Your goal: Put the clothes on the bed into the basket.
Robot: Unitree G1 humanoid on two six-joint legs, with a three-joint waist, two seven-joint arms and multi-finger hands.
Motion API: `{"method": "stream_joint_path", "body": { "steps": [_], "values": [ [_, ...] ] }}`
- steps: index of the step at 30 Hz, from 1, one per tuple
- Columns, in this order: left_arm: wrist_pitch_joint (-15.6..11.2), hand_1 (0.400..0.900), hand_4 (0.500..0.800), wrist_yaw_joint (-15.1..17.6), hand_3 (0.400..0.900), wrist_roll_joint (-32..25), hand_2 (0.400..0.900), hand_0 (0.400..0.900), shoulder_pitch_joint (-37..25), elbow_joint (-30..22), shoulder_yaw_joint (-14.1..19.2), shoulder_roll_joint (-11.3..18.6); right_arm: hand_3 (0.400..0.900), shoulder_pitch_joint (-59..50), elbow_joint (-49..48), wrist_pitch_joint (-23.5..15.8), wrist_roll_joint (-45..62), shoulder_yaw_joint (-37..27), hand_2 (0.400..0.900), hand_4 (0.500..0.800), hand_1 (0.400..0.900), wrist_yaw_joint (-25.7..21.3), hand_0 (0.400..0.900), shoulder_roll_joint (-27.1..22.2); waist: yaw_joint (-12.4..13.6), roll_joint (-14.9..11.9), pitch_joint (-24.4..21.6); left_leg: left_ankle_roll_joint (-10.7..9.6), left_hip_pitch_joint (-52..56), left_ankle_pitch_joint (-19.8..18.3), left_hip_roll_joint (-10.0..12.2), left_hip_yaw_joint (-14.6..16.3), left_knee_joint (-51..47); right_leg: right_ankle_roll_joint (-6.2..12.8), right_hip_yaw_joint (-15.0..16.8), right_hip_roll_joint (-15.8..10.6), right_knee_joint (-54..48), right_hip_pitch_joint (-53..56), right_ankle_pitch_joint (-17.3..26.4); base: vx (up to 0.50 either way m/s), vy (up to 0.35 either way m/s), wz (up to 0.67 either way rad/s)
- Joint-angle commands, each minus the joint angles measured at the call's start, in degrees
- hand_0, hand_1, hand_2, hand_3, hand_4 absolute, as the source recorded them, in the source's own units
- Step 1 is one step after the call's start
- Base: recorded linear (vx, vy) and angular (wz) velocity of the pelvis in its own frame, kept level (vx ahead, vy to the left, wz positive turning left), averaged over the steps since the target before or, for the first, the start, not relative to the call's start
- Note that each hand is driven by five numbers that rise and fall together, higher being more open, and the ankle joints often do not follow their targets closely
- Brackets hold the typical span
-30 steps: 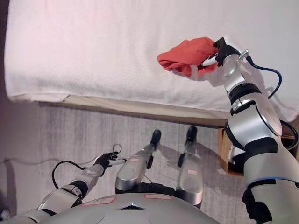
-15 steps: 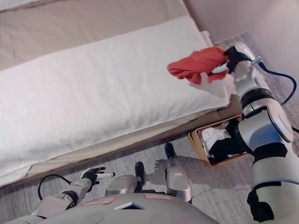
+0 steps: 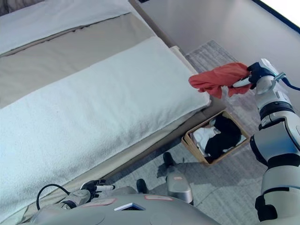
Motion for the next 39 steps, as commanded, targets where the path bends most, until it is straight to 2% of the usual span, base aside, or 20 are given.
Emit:
{"method": "stream_joint_path", "body": {
  "steps": [1, 13, 22, 23, 39],
  "values": [
    [0.28, 0.900, 0.800, 0.40, 0.900, 1.63, 0.900, 0.900, 0.35, 3.01, -0.73, 2.07, 0.400, -8.63, 2.38, -2.21, -0.83, 0.46, 0.400, 0.500, 0.400, -2.27, 0.400, -5.24, -1.38, 1.63, 0.20, 0.17, -2.75, -4.91, 2.62, -0.22, 3.91, 6.16, -0.78, -2.32, 1.55, 1.67, -3.42, -0.01, 0.026, -0.21],
    [0.46, 0.900, 0.800, 0.41, 0.900, 2.54, 0.900, 0.900, -0.71, 2.66, -2.81, 0.59, 0.400, -7.11, 3.02, -1.55, -1.79, -0.20, 0.400, 0.500, 0.400, -1.99, 0.400, -7.20, -4.28, 3.19, 0.71, 0.63, -2.51, -5.99, 1.95, 1.44, 4.86, 6.59, 0.64, -2.44, 1.92, 1.24, -2.93, 0.00, 0.015, -0.12],
    [0.52, 0.900, 0.800, 0.41, 0.900, 2.71, 0.900, 0.900, -0.97, 2.23, -3.06, 0.83, 0.400, -6.01, 4.95, -0.88, -2.02, -1.48, 0.400, 0.500, 0.400, -1.80, 0.400, -8.31, -4.87, 4.42, 1.14, 1.00, -2.75, -6.33, 1.23, 1.42, 5.13, 6.93, 0.96, -2.92, 2.42, 0.80, -2.92, 0.00, 0.002, 0.00],
    [0.54, 0.900, 0.800, 0.41, 0.900, 2.65, 0.900, 0.900, -0.97, 2.15, -3.08, 0.71, 0.900, -5.80, 4.93, -0.85, -2.06, -1.70, 0.900, 0.800, 0.900, -1.93, 0.900, -8.23, -4.88, 4.49, 1.25, 0.98, -2.87, -6.27, 1.21, 1.33, 5.14, 6.93, 0.89, -3.02, 2.45, 0.76, -2.89, 0.00, 0.000, 0.00],
    [0.77, 0.900, 0.800, 1.00, 0.900, 2.77, 0.900, 0.900, -1.63, 2.11, -3.42, 0.40, 0.900, -3.65, 3.99, -0.52, -2.03, -2.76, 0.900, 0.800, 0.900, -1.92, 0.900, -7.61, -3.75, 4.10, 1.86, 0.39, -3.81, -5.68, 1.66, -0.65, 5.22, 6.29, -1.36, -3.75, 2.35, 1.15, -3.44, 0.00, -0.010, 0.10]
  ]
}}
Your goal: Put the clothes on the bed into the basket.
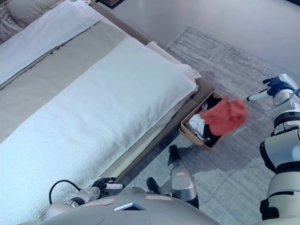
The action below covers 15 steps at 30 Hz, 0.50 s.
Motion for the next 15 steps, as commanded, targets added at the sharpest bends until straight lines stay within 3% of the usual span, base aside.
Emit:
{"method": "stream_joint_path", "body": {
  "steps": [1, 15],
  "values": [
    [-0.12, 0.900, 0.800, 0.92, 0.900, 2.12, 0.900, 0.900, -0.52, 2.26, -0.96, 4.52, 0.900, -7.33, 0.22, -1.22, 0.00, 0.84, 0.900, 0.800, 0.900, -2.90, 0.900, -2.55, 0.96, -1.40, 0.16, -1.01, -2.64, -4.02, 0.59, -3.15, 5.88, 1.71, 4.50, -3.18, -0.55, 5.06, -1.25, 0.00, -0.013, 0.09],
    [0.06, 0.900, 0.800, 1.16, 0.900, 2.62, 0.900, 0.900, -0.91, 2.59, -0.72, 4.98, 0.900, -5.21, -1.07, -1.57, 0.96, -0.30, 0.900, 0.800, 0.900, -2.86, 0.900, -1.69, 3.18, -3.15, -0.46, -1.28, -3.15, -3.35, 0.97, -5.86, 5.77, 0.89, 1.90, -3.75, -0.57, 6.21, -2.12, 0.00, -0.013, 0.12]
  ]
}}
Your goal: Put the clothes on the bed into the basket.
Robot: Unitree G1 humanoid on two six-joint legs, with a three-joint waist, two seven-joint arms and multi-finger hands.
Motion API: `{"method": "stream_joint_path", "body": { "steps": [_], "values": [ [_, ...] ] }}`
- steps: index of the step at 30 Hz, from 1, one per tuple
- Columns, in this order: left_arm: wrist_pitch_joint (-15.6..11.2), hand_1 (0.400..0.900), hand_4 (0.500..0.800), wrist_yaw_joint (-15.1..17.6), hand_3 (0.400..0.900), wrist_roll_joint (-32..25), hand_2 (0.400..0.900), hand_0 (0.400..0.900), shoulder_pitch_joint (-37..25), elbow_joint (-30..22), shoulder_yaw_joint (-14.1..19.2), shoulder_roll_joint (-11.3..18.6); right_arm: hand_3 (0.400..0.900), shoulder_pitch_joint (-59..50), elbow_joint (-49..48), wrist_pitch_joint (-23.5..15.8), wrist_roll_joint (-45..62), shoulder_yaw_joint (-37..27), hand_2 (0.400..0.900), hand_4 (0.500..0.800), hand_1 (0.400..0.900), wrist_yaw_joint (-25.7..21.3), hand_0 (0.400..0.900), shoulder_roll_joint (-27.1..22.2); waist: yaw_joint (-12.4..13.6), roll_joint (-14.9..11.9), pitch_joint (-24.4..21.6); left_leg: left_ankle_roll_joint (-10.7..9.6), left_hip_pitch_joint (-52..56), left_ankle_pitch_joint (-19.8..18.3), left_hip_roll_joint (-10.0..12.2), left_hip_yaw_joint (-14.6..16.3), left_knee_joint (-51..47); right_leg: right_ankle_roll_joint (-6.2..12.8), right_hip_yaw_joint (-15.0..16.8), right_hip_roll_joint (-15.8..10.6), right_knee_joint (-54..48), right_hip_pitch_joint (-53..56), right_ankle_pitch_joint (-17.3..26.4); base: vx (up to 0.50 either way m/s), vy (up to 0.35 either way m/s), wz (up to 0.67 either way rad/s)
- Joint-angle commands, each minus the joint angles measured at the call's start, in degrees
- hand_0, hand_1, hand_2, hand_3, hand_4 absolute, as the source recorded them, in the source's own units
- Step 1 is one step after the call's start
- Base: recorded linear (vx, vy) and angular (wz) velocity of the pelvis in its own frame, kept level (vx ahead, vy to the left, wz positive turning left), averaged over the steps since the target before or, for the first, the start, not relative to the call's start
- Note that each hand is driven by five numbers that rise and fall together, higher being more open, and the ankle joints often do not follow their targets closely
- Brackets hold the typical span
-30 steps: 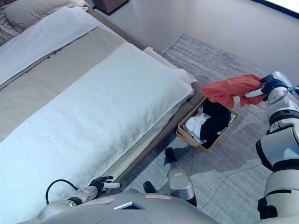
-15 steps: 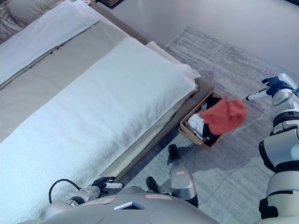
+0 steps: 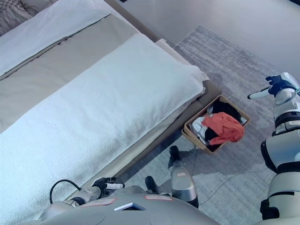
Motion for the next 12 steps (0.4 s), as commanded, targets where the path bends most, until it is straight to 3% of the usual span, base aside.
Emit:
{"method": "stream_joint_path", "body": {
  "steps": [1, 12],
  "values": [
    [0.00, 0.900, 0.800, 1.21, 0.900, 2.77, 0.900, 0.900, -0.54, 2.50, -0.71, 5.20, 0.900, -4.93, -1.15, -1.73, 1.09, 0.45, 0.900, 0.800, 0.900, -2.85, 0.900, -1.32, 1.48, -2.80, -0.78, -0.91, -3.04, -3.53, 1.07, -2.56, 5.76, 1.72, 3.46, -2.88, 2.11, 3.82, -2.93, -0.01, -0.009, 0.10],
    [0.09, 0.900, 0.800, 1.19, 0.900, 3.18, 0.900, 0.900, -1.01, 2.31, -0.84, 5.38, 0.900, -3.48, -4.27, -2.66, 2.45, 0.26, 0.900, 0.800, 0.900, -2.29, 0.900, -1.21, 3.61, -5.47, -1.90, -1.07, -2.88, -3.59, 1.59, -5.26, 6.51, 0.87, 0.43, -3.37, 2.34, 6.19, -4.26, -0.01, -0.014, 0.16]
  ]
}}
